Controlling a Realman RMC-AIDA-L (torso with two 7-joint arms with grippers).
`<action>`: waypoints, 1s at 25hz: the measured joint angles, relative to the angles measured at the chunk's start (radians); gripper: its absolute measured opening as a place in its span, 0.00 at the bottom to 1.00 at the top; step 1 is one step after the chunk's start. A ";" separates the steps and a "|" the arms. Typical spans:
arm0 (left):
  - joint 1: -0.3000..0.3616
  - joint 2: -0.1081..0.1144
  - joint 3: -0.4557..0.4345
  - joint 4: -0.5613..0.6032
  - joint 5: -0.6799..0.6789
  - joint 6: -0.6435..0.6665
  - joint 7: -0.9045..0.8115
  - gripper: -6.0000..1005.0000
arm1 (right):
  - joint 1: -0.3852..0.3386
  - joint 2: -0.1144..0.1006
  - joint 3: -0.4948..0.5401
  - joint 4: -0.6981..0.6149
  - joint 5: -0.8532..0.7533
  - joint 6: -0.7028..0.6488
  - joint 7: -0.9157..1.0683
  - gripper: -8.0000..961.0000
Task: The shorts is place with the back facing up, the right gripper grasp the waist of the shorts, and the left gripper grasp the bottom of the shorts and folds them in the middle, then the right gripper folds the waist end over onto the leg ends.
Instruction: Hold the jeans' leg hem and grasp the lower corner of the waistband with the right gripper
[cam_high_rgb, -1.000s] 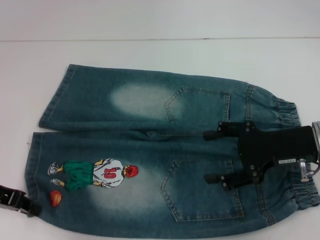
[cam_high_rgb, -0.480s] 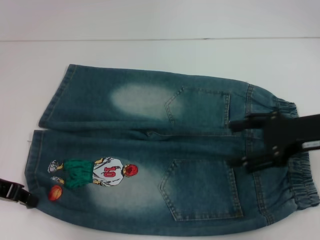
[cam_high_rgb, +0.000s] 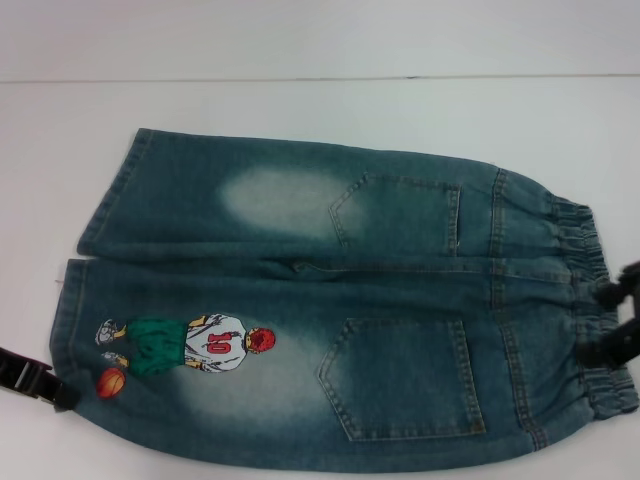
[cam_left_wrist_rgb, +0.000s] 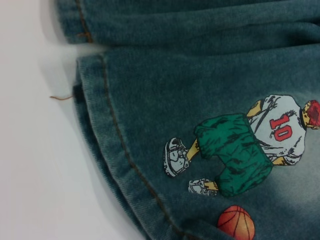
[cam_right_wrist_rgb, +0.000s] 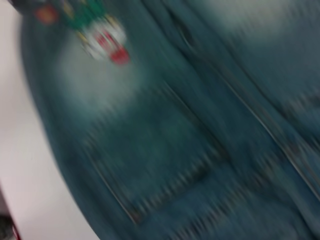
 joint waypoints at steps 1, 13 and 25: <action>-0.003 0.000 0.000 0.000 0.002 0.004 0.001 0.06 | 0.010 0.000 -0.017 -0.003 -0.040 0.000 0.020 0.98; -0.016 0.000 0.023 0.000 0.005 0.013 -0.012 0.06 | 0.051 0.010 -0.228 0.041 -0.257 -0.010 0.206 0.97; -0.018 0.001 0.023 -0.006 0.005 0.003 -0.013 0.06 | 0.043 0.013 -0.303 0.155 -0.234 0.002 0.241 0.96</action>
